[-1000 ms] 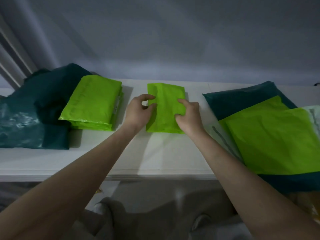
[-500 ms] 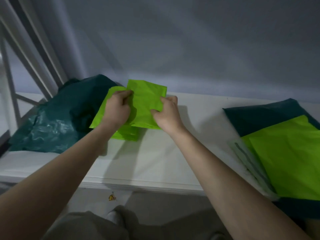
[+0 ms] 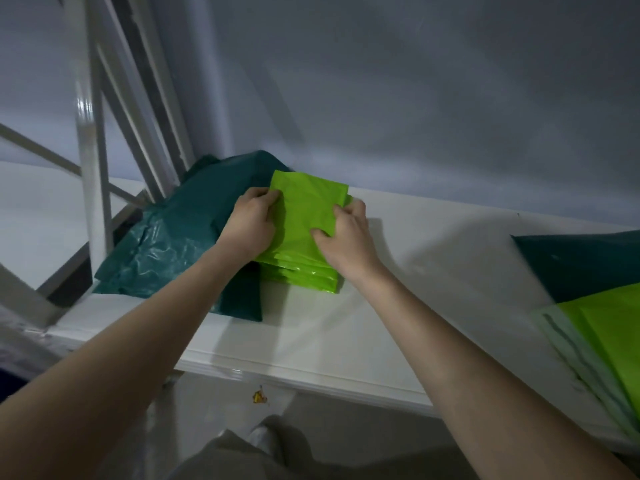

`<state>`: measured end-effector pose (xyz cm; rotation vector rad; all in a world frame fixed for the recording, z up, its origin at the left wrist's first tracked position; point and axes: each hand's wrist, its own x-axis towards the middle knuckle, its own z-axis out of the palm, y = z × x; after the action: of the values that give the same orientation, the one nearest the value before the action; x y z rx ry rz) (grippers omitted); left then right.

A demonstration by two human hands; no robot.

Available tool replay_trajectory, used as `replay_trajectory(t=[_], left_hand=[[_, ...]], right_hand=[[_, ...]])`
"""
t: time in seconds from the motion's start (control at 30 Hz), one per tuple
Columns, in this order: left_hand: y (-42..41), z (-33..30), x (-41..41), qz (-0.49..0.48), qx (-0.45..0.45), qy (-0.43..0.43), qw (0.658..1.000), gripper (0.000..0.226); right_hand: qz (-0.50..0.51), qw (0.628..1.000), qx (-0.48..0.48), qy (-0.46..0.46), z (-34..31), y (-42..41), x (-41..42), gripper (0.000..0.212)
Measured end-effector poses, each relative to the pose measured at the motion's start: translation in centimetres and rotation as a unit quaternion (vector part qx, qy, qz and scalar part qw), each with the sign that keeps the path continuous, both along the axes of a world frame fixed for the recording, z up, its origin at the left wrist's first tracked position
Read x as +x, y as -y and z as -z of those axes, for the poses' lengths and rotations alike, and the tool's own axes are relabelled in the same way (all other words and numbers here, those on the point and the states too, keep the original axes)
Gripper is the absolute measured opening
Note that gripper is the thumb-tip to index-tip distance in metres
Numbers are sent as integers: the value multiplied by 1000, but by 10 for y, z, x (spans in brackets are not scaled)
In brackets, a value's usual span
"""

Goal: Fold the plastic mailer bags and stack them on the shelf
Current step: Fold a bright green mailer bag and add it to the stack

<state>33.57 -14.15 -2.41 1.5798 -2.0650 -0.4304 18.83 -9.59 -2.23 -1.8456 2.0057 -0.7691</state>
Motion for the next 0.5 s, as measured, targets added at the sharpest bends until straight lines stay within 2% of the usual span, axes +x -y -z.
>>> replay_trajectory(t=[0.1, 0.17, 0.23, 0.33, 0.4, 0.5], left_hand=[[4, 2, 4, 6, -18, 74, 997, 48], [3, 0, 4, 23, -66, 119, 990, 51], [4, -1, 4, 74, -88, 151, 982, 55], [6, 1, 3, 107, -53, 159, 980, 50], [7, 2, 3, 110, -23, 164, 980, 48], [7, 5, 3, 117, 19, 218, 969, 56]], right_hand=[[18, 990, -25, -137, 1, -1, 3, 42], [-2, 983, -38, -179, 3, 1, 0, 49], [-34, 986, -21, -161, 6, 3, -4, 57], [-72, 988, 34, -129, 10, 6, -9, 66], [-80, 985, 57, -142, 12, 7, -11, 64], [-82, 980, 76, -164, 15, 8, -12, 60]])
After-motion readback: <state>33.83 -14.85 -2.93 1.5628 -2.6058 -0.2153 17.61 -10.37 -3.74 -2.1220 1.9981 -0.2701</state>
